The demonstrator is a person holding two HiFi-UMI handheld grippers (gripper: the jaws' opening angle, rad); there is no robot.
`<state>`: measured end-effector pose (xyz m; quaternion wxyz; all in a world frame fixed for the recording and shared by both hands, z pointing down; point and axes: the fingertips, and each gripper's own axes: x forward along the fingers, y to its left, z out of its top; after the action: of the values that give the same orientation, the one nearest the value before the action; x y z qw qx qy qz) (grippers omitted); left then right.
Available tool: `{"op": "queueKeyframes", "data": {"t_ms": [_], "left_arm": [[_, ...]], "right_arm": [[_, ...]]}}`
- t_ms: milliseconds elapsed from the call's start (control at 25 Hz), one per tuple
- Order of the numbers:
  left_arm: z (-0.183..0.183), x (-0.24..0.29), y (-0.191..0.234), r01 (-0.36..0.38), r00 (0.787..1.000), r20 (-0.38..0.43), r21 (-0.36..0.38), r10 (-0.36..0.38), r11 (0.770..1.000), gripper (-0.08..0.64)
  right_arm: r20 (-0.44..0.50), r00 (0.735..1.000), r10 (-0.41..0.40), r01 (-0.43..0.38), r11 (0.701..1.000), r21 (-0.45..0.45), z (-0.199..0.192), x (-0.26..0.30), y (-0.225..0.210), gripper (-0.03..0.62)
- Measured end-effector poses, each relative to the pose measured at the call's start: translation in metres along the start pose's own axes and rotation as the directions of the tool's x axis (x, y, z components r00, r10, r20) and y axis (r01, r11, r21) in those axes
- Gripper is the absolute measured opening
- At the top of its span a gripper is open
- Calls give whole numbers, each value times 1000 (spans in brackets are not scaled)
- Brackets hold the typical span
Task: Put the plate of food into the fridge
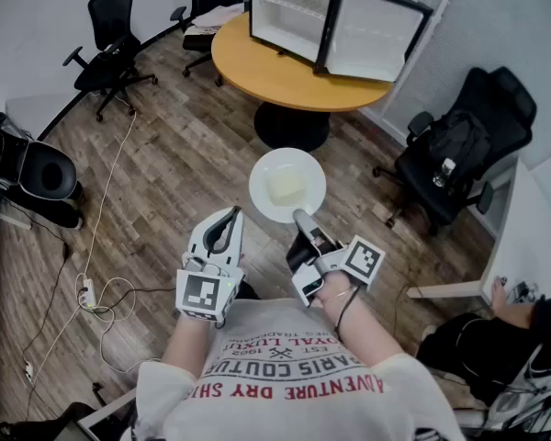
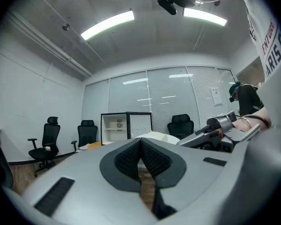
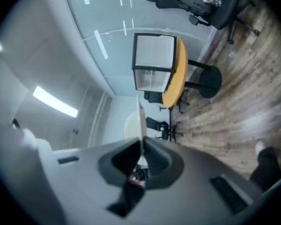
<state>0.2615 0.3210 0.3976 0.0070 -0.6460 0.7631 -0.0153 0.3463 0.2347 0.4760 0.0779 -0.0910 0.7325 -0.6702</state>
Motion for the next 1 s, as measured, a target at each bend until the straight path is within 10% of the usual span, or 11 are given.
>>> {"op": "queueKeyframes", "data": {"t_ms": [1000], "left_arm": [[-12,41,66,36,999,1,-21,-36,999,29]], "right_arm": [[44,999,-11,11,1000,15,10,64,-4,38]]}}
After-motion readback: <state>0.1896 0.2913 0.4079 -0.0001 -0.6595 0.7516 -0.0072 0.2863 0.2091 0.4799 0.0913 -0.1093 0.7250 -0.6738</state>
